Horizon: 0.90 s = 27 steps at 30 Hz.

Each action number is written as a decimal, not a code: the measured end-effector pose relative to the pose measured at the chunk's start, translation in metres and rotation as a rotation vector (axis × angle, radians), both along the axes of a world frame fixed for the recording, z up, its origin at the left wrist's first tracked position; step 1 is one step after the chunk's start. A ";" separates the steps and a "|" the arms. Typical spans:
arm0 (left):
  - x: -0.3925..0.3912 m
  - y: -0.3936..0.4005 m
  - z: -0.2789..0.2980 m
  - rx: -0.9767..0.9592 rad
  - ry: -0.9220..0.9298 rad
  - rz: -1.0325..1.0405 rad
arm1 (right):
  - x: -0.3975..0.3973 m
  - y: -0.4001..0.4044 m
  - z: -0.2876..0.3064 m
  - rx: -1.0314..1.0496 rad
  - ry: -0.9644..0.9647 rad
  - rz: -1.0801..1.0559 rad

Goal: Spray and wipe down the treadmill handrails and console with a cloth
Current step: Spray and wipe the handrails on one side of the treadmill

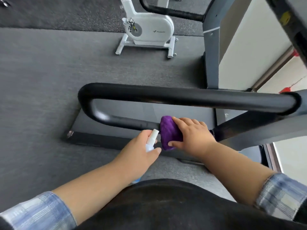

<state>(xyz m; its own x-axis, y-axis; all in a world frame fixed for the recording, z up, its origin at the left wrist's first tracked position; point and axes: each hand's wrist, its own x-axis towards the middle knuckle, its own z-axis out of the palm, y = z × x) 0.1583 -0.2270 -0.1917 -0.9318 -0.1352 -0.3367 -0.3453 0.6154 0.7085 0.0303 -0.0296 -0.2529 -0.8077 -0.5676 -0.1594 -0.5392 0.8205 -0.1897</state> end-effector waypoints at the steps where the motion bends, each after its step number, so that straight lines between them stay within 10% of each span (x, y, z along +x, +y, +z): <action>1: 0.003 -0.001 0.002 0.005 -0.002 0.009 | -0.005 0.002 0.000 -0.004 -0.001 0.016; 27: 0.057 -0.004 0.011 -0.067 -0.016 0.151 | -0.006 -0.134 0.002 -0.122 0.040 0.299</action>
